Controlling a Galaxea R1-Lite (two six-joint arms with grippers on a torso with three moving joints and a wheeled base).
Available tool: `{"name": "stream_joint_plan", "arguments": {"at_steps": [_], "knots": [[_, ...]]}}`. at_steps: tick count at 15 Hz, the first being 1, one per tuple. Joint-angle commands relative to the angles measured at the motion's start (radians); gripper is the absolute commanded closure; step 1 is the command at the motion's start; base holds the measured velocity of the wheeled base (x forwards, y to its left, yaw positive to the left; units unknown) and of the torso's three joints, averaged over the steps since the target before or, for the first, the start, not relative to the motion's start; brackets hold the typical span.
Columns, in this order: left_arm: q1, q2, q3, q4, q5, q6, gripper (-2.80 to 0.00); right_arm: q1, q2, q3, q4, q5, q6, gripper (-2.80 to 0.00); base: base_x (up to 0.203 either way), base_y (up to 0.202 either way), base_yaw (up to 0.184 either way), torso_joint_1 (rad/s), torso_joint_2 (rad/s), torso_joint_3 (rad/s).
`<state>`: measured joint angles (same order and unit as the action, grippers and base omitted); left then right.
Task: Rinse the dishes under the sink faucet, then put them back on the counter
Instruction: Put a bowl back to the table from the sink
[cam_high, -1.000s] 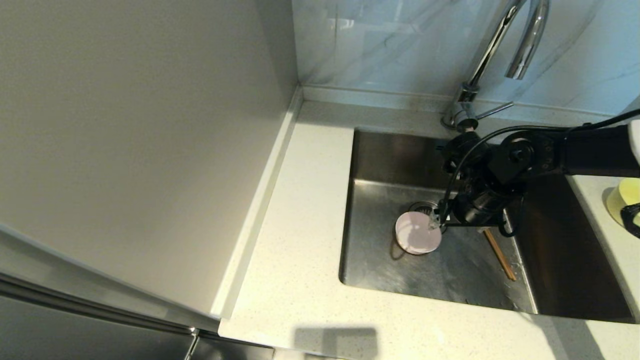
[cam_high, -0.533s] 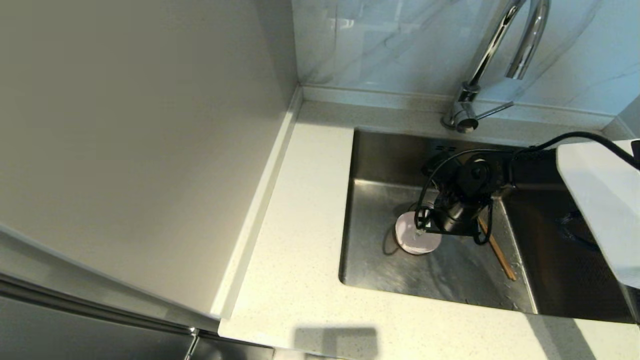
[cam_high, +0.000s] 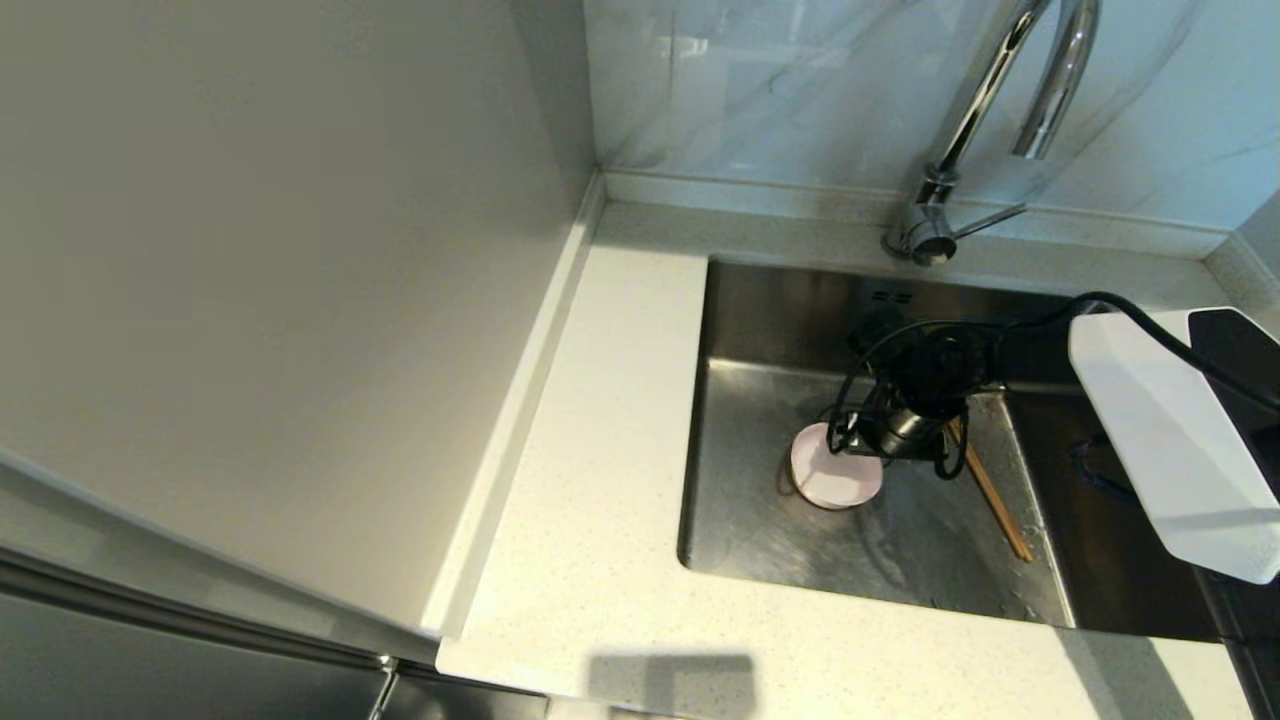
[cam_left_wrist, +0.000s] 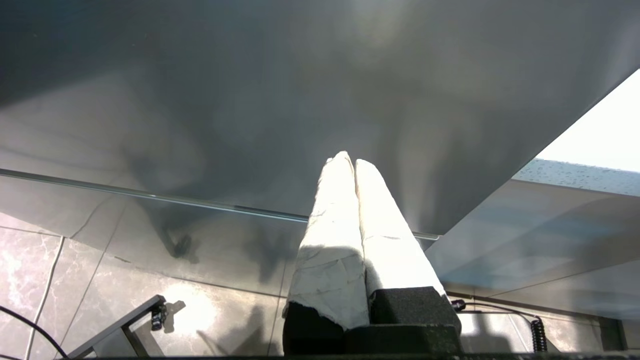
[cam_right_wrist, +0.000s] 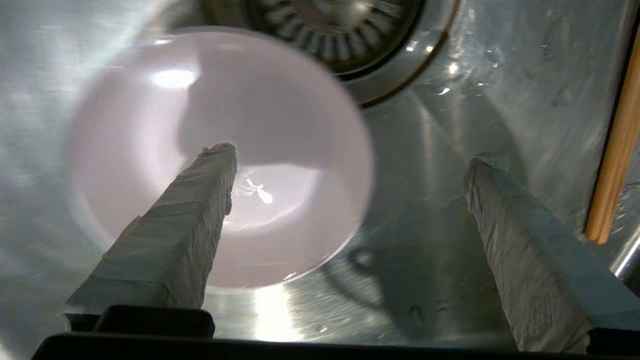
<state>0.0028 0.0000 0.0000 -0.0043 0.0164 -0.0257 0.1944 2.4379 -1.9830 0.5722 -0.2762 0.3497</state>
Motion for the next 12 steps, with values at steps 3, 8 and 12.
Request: {"name": "stream_joint_plan", "arguments": {"at_steps": [3, 8, 12], "knots": [[0.0, -0.003, 0.0, 0.0, 0.0, 0.0, 0.0, -0.026, 0.03, -0.001, 0.003, -0.001, -0.016, -2.8, 0.0, 0.0, 0.0, 0.0, 0.0, 0.0], [0.0, -0.003, 0.0, 0.0, 0.0, 0.0, 0.0, -0.029, 0.048, 0.001, 0.006, 0.016, -0.04, 0.0, 0.0, 0.0, 0.0, 0.0, 0.0, 0.0], [0.0, -0.003, 0.0, 0.0, 0.0, 0.0, 0.0, -0.029, 0.053, 0.001, 0.006, 0.076, -0.06, 0.0, 0.0, 0.0, 0.0, 0.0, 0.0, 0.0]]}}
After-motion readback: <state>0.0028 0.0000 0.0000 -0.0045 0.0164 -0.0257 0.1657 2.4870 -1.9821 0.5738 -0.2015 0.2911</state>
